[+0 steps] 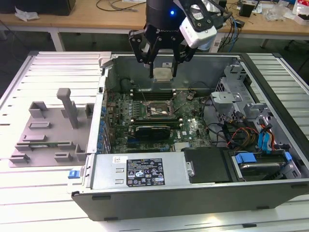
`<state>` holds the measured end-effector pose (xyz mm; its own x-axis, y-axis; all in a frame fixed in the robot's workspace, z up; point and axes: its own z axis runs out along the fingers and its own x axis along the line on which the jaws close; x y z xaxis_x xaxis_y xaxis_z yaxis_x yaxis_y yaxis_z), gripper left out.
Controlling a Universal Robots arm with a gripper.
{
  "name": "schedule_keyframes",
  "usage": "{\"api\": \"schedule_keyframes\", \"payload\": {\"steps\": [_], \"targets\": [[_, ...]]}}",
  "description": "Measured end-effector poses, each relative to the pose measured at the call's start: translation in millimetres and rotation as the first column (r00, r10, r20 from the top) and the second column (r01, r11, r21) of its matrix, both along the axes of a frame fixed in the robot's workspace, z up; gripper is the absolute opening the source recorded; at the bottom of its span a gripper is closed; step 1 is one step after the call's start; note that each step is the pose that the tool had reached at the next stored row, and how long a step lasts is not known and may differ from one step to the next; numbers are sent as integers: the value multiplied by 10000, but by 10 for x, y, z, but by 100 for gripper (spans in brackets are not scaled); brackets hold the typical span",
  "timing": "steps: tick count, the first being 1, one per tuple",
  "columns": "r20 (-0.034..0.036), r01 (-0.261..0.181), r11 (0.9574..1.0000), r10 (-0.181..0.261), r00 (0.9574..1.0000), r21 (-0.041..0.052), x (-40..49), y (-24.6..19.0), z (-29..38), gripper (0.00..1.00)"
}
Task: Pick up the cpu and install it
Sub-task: 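Pick up the cpu and move it towards the insertion slot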
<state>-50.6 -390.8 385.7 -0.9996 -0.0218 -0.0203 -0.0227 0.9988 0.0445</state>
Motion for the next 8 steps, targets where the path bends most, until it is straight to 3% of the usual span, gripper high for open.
{"api": "schedule_keyframes", "payload": {"steps": [3, 8], "targets": [[0, 1, 10000, -1, 10000, 0, 0, 0, -111, 55], [0, 0, 10000, 0, 10000, 0, 2, 23, -230, 55]]}}
